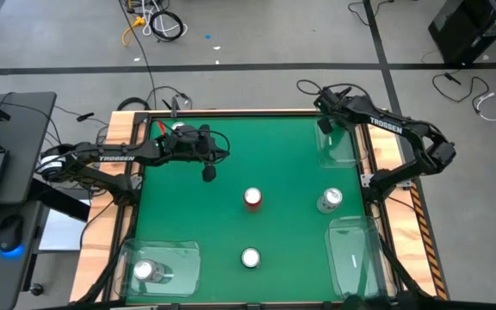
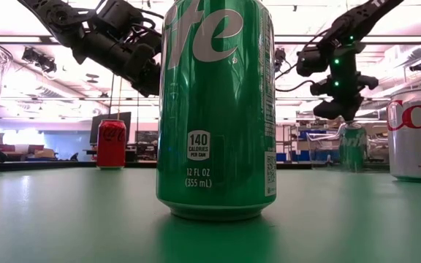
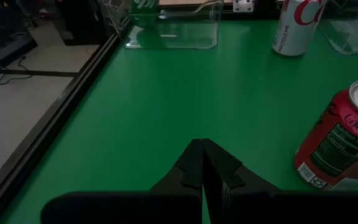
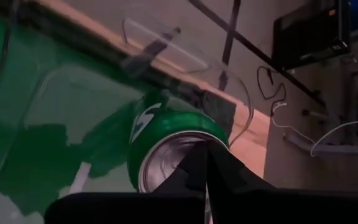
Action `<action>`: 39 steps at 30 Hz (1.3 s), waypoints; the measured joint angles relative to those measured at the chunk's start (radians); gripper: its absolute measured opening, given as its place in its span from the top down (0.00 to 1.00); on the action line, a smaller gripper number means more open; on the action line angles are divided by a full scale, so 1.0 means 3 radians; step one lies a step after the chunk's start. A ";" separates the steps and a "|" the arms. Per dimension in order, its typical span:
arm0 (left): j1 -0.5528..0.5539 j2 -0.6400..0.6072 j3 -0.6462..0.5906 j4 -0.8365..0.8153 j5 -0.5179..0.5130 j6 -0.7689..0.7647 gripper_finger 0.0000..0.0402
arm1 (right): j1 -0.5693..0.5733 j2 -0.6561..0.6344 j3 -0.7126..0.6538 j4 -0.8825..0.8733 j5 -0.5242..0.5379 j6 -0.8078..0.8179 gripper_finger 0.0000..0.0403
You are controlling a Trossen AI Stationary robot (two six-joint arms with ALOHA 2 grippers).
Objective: Sort soda cans
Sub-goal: Put the top green soda can into the top right transparent bin
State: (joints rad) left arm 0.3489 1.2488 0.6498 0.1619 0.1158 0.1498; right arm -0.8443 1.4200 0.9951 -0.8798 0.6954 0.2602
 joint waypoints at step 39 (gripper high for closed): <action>0.0000 0.0001 0.0000 0.0017 -0.0011 0.0075 1.00 | -0.0216 0.0229 0.0340 0.0147 -0.0815 0.0208 1.00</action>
State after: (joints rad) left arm 0.3489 1.2489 0.6498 0.1669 0.1123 0.1722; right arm -0.9091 1.4887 1.0972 -0.8357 0.4509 0.3226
